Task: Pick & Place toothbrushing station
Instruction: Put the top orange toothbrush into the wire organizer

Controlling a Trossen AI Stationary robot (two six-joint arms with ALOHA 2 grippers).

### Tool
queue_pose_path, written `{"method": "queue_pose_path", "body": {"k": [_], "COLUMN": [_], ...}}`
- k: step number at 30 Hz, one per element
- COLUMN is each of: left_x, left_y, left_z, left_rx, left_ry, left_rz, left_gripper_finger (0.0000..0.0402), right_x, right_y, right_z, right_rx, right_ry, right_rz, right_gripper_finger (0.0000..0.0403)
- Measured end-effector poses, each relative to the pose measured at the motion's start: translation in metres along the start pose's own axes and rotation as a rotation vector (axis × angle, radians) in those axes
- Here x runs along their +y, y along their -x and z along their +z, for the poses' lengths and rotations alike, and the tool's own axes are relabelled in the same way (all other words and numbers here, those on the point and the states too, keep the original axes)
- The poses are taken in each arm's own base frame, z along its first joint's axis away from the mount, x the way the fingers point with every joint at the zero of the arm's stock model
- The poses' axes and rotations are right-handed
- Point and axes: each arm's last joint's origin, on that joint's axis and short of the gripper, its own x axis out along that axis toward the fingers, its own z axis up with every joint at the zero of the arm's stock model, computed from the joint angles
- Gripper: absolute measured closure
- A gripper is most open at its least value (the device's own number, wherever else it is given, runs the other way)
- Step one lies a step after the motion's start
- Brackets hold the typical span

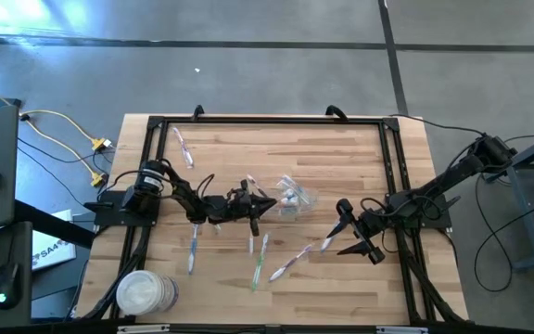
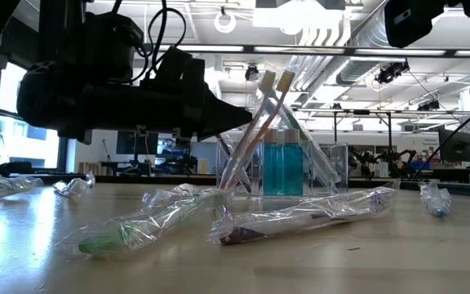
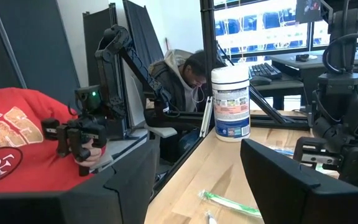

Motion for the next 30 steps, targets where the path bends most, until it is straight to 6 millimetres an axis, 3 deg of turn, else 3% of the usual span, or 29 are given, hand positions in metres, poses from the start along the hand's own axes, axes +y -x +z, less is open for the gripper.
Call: {"method": "queue_pose_path", "body": {"k": [17, 30], "left_x": [-0.0014, 0.0008], "left_y": [-0.0001, -0.0002], "left_z": [-0.0004, 0.0004], "left_rx": [0.010, -0.006], "left_ry": [-0.021, -0.011], "left_rz": [-0.050, 0.032], "left_gripper_finger": [0.0364, 0.0232], "right_x": [-0.0002, -0.0002], "right_y": [0.0000, 0.0000], "right_z": [-0.0005, -0.0005], "right_rx": [0.006, 0.006], "right_ry": [0.000, 0.000], "right_rz": [-0.004, -0.004], "right_gripper_finger": [0.0177, 0.0177]}}
